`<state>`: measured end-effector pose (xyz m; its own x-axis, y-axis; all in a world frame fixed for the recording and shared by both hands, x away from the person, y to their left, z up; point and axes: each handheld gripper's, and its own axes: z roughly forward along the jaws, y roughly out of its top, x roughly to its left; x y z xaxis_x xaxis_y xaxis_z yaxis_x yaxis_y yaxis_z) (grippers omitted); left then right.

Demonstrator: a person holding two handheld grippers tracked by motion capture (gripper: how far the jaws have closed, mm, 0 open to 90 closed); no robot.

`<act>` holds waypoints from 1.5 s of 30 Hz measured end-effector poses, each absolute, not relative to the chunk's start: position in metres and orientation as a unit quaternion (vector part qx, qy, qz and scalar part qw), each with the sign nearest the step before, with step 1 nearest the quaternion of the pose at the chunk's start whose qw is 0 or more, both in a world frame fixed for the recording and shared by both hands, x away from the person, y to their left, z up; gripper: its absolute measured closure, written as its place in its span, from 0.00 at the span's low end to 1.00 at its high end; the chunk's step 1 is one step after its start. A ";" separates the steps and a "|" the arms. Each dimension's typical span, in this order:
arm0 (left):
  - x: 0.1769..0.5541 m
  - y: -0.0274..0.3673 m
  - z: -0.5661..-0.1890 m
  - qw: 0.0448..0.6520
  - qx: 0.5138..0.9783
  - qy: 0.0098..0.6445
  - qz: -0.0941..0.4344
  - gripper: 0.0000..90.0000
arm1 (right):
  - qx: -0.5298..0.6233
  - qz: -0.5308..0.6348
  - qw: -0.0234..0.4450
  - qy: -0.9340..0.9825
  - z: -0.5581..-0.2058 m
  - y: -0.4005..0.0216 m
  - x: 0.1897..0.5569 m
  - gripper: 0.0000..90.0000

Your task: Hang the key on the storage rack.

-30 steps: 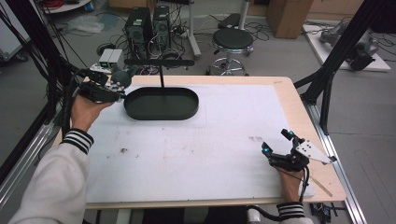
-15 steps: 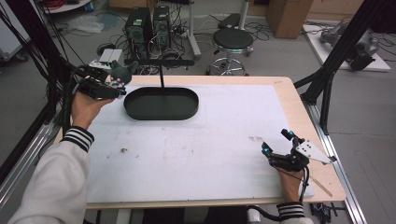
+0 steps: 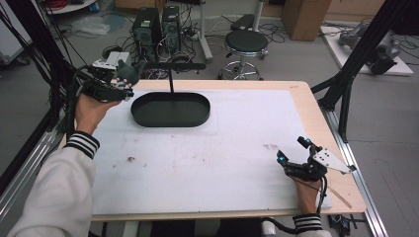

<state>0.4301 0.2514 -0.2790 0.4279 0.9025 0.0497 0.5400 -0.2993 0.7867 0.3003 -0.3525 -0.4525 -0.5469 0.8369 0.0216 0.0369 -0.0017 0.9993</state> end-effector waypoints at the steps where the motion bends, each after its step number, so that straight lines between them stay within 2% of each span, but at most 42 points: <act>1: 0.432 0.251 -0.278 0.360 0.764 0.472 0.254 0.61 | 0.348 0.616 0.325 0.628 -0.452 -0.353 0.300 0.02; 22: 0.455 0.253 -0.278 0.363 0.745 0.488 0.274 0.61 | 0.350 0.617 0.322 0.627 -0.452 -0.353 0.300 0.02; 34: 0.452 0.260 -0.281 0.342 0.750 0.495 0.274 0.61 | 0.348 0.617 0.324 0.627 -0.452 -0.353 0.300 0.02; 45: 0.446 0.272 -0.299 0.342 0.746 0.506 0.265 0.61 | 0.348 0.616 0.325 0.628 -0.453 -0.353 0.300 0.02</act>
